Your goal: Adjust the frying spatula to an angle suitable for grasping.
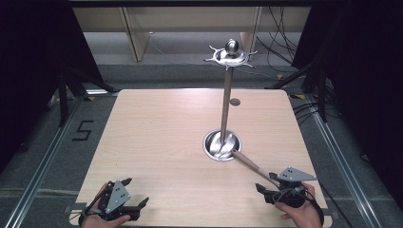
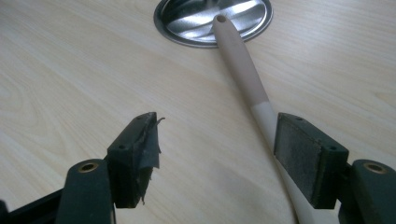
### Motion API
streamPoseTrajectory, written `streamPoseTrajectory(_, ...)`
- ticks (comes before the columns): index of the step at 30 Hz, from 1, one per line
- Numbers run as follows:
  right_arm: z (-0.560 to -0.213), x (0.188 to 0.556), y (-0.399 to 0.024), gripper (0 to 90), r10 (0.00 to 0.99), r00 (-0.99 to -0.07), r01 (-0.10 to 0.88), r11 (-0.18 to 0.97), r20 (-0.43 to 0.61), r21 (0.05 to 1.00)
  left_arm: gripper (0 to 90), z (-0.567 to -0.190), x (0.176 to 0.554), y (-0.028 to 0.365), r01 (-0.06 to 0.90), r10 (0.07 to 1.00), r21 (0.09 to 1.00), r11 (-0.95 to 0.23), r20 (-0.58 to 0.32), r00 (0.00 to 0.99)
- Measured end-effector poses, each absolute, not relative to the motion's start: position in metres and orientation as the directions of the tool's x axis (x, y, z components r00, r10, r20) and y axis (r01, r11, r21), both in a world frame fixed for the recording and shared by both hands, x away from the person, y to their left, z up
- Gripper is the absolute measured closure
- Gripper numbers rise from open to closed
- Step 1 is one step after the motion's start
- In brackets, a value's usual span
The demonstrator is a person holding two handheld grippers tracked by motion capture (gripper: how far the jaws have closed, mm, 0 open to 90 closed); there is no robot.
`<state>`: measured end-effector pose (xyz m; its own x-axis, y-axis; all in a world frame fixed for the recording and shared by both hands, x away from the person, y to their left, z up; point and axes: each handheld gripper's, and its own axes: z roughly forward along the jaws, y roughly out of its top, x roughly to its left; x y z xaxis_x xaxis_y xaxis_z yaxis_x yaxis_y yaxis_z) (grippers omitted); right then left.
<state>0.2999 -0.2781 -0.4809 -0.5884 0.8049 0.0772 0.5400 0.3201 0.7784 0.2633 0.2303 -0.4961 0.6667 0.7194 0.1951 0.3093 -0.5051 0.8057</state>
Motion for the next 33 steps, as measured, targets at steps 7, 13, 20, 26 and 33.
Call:
streamPoseTrajectory(7,-0.479,0.314,-0.276,32.3,0.803,-0.589,0.541,0.313,0.086,0.781,15.0,-0.498,0.262,0.229,0.328,0.739,0.807,-0.490,0.185,0.648)
streamPoseTrajectory(13,-0.472,0.329,-0.272,34.1,0.808,-0.582,0.556,0.316,0.089,0.768,15.0,-0.498,0.263,0.229,0.316,0.733,0.816,-0.484,0.182,0.655)
streamPoseTrajectory(20,-0.467,0.349,-0.262,37.1,0.819,-0.567,0.613,0.349,0.087,0.708,15.0,-0.498,0.262,0.229,0.327,0.740,0.812,-0.484,0.181,0.648)
streamPoseTrajectory(26,-0.468,0.364,-0.251,38.6,0.819,-0.572,0.637,0.414,0.040,0.650,15.0,-0.498,0.263,0.229,0.317,0.725,0.808,-0.496,0.184,0.664)
streamPoseTrajectory(33,-0.474,0.381,-0.238,40.6,0.819,-0.573,0.668,0.433,0.047,0.606,15.0,-0.498,0.262,0.228,0.326,0.728,0.807,-0.493,0.178,0.662)
